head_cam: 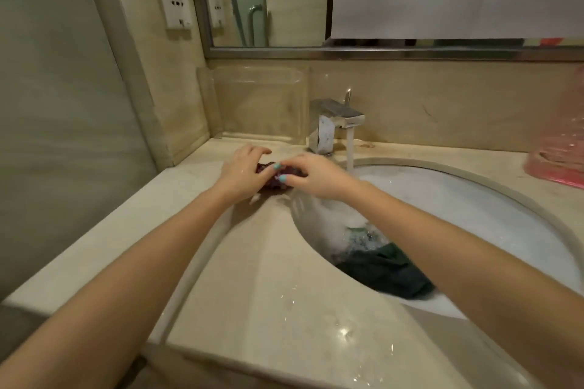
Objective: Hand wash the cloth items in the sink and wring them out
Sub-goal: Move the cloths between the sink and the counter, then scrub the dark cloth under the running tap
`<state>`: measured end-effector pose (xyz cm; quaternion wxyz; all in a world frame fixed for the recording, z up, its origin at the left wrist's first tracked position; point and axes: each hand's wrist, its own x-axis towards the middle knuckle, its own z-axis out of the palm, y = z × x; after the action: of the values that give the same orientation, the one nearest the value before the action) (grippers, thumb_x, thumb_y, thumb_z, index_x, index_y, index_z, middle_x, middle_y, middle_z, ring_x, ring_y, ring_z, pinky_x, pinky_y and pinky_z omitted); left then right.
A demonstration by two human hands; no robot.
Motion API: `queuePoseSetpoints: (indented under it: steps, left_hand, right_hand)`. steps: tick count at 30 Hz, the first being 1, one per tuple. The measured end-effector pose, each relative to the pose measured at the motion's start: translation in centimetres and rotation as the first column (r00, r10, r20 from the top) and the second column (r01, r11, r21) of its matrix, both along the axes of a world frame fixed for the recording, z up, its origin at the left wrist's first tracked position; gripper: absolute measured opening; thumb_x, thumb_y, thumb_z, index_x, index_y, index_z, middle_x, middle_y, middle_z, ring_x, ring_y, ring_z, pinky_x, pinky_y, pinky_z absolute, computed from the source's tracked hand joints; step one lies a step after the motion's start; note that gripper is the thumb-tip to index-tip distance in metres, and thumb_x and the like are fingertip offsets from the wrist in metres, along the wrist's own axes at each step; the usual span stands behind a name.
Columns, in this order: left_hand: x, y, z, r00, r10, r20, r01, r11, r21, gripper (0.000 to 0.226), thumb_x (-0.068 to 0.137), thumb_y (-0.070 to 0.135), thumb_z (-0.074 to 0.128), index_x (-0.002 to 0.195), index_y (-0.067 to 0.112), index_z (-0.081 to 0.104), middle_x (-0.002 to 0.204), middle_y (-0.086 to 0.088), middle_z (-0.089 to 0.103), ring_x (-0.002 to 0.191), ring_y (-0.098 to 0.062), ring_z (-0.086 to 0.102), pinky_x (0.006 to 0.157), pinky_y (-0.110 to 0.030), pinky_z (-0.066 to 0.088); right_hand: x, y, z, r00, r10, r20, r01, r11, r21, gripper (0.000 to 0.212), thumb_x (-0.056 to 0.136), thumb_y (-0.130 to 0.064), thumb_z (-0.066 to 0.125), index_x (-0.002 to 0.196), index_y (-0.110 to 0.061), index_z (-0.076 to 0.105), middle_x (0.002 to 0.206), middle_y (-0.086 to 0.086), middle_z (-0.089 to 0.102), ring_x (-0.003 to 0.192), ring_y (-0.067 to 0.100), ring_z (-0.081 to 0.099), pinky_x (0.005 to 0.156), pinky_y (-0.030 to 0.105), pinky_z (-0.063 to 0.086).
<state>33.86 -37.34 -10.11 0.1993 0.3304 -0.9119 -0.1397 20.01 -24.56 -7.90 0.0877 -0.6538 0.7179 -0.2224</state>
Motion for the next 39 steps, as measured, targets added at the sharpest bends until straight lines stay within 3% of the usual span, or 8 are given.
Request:
queuePoseSetpoints:
  steps: [2, 5, 9, 13, 21, 29, 33, 39]
  left_hand:
    - [-0.4, 1.3, 1.1, 0.991, -0.118, -0.070, 0.101, 0.974, -0.203, 0.062, 0.084, 0.057, 0.040, 0.120, 0.012, 0.063, 0.128, -0.010, 0.058, 0.127, -0.030, 0.048, 0.104, -0.045, 0.037]
    - [-2.7, 4.8, 2.7, 0.938, -0.332, -0.101, 0.291, 0.910, -0.295, 0.032, 0.092, 0.034, 0.057, 0.108, 0.008, 0.067, 0.114, -0.012, 0.064, 0.114, -0.029, 0.054, 0.095, -0.035, 0.038]
    - [-7.5, 9.0, 1.7, 0.901, -0.434, 0.022, 0.429, 0.897, 0.105, 0.035, 0.095, 0.028, 0.060, 0.127, 0.014, 0.058, 0.117, -0.002, 0.063, 0.105, -0.018, 0.060, 0.091, -0.031, 0.049]
    - [-10.8, 10.2, -2.3, 0.746, -0.463, 0.479, 0.286, 0.872, 0.398, 0.061, 0.096, 0.032, 0.059, 0.149, 0.016, 0.034, 0.145, -0.004, 0.047, 0.128, -0.022, 0.049, 0.108, -0.032, 0.039]
    - [-11.6, 10.9, -4.7, 0.637, -0.446, 0.629, 0.253, 0.891, 0.376, 0.051, 0.096, 0.040, 0.055, 0.141, 0.017, 0.048, 0.142, -0.004, 0.046, 0.119, -0.022, 0.048, 0.102, -0.031, 0.036]
    - [-9.6, 10.4, -3.3, 0.814, -0.540, 0.214, 0.271, 0.679, 0.682, 0.042, 0.096, 0.025, 0.059, 0.137, 0.021, 0.051, 0.133, -0.001, 0.056, 0.120, -0.018, 0.054, 0.106, -0.029, 0.039]
    - [-8.9, 9.9, -2.2, 0.869, -0.450, -0.205, 0.459, 0.581, 0.672, 0.041, 0.093, 0.030, 0.063, 0.132, 0.019, 0.056, 0.130, 0.001, 0.061, 0.118, -0.013, 0.059, 0.107, -0.032, 0.044]
    - [-11.9, 11.4, 3.0, 0.783, -0.347, -0.516, 0.589, 0.680, 0.437, 0.037, 0.093, 0.041, 0.060, 0.125, 0.021, 0.057, 0.123, 0.001, 0.060, 0.112, 0.003, 0.057, 0.104, -0.023, 0.044]
  right_hand:
    - [-1.1, 2.0, 0.7, 0.999, -0.040, 0.031, 0.041, 0.999, -0.029, 0.039, 0.096, -0.038, 0.055, 0.132, -0.022, 0.059, 0.128, 0.000, 0.059, 0.119, 0.016, 0.052, 0.095, 0.029, 0.040]
    - [-4.4, 5.1, 1.1, 0.987, -0.152, 0.058, 0.147, 0.986, 0.078, 0.030, 0.096, -0.033, 0.057, 0.119, -0.018, 0.069, 0.116, 0.000, 0.068, 0.103, 0.016, 0.061, 0.085, 0.032, 0.047]
    - [-7.9, 8.8, -1.1, 0.967, -0.222, -0.125, 0.252, 0.903, 0.348, 0.028, 0.095, -0.028, 0.059, 0.117, -0.015, 0.070, 0.117, 0.001, 0.069, 0.100, 0.018, 0.062, 0.088, 0.031, 0.048]
    - [-9.4, 11.0, -4.8, 0.970, -0.219, -0.106, 0.242, 0.828, 0.506, 0.046, 0.093, -0.036, 0.061, 0.136, -0.021, 0.056, 0.136, 0.002, 0.057, 0.120, 0.020, 0.054, 0.100, 0.031, 0.039]
    - [-10.4, 12.2, -7.0, 0.948, -0.262, -0.179, 0.313, 0.673, 0.670, 0.050, 0.097, -0.050, 0.046, 0.133, -0.015, 0.044, 0.135, 0.010, 0.039, 0.118, 0.032, 0.045, 0.098, 0.040, 0.036]
    - [-10.3, 14.1, -5.8, 0.782, -0.414, 0.466, 0.082, 0.809, 0.582, 0.029, 0.096, -0.021, 0.056, 0.123, -0.012, 0.051, 0.094, 0.010, 0.054, 0.061, 0.018, 0.048, 0.049, 0.027, 0.039]
    - [-10.3, 13.8, -3.7, 0.644, -0.329, 0.691, 0.189, 0.943, 0.273, 0.019, 0.095, -0.026, 0.060, 0.109, -0.014, 0.059, 0.113, 0.006, 0.063, 0.107, 0.023, 0.059, 0.093, 0.035, 0.047]
    - [-12.5, 13.9, 1.2, 0.648, -0.307, 0.697, 0.489, 0.870, -0.071, 0.040, 0.092, -0.037, 0.061, 0.123, -0.011, 0.060, 0.122, 0.009, 0.064, 0.114, 0.024, 0.058, 0.105, 0.044, 0.043]
